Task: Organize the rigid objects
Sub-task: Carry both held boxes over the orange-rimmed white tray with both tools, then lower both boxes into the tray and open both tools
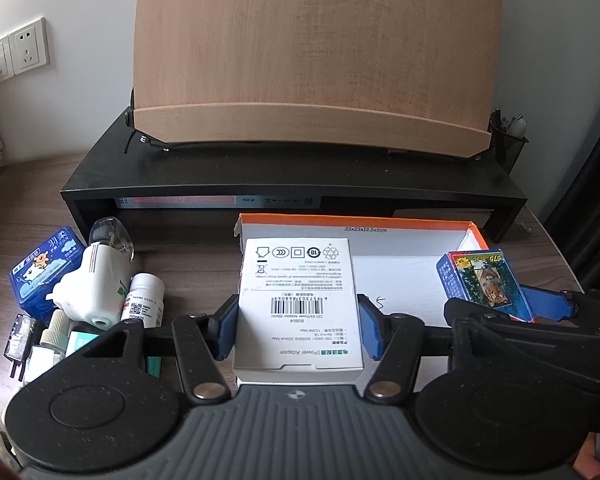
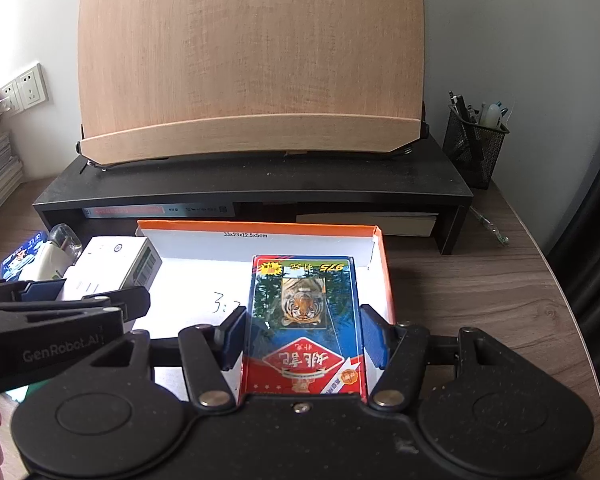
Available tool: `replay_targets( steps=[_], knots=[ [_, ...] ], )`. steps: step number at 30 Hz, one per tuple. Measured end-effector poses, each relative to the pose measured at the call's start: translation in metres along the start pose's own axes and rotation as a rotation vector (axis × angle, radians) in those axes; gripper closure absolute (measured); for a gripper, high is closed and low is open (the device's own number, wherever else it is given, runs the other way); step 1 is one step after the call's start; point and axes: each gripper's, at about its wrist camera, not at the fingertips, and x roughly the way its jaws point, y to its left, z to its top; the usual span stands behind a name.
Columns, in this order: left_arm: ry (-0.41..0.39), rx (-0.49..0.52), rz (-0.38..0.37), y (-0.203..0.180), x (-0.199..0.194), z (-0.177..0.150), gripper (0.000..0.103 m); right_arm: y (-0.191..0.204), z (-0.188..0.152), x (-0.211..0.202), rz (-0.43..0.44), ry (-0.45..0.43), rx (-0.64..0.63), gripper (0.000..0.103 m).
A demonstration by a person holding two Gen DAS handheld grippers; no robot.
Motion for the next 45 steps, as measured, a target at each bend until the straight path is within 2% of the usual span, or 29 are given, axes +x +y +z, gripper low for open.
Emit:
replay_targets(
  steps=[25,34,36,37,38,42,45],
  knots=[
    [0.039,0.02,-0.028,-0.006,0.039,0.005,0.043,-0.01,0.005,0.044,-0.021,0.031,0.002,0.031],
    [0.048,0.038,-0.079,-0.018,0.046,0.005,0.043,-0.023,0.001,0.005,-0.039,-0.051,0.026,0.033],
    [0.06,0.032,-0.098,-0.021,0.046,0.005,0.038,-0.022,-0.001,-0.004,-0.05,-0.062,0.024,0.032],
    [0.062,0.032,-0.094,-0.023,0.045,0.005,0.029,-0.021,-0.002,-0.009,-0.064,-0.067,0.019,0.032],
    [0.055,0.035,-0.091,-0.024,0.041,0.005,0.026,-0.021,-0.003,-0.013,-0.076,-0.073,0.017,0.031],
    [0.054,0.048,-0.077,-0.021,0.024,0.008,0.019,-0.019,-0.006,-0.031,-0.092,-0.081,0.055,0.022],
    [0.049,0.048,-0.061,-0.014,0.007,0.007,0.009,-0.015,-0.01,-0.043,-0.093,-0.076,0.092,0.018]
  ],
)
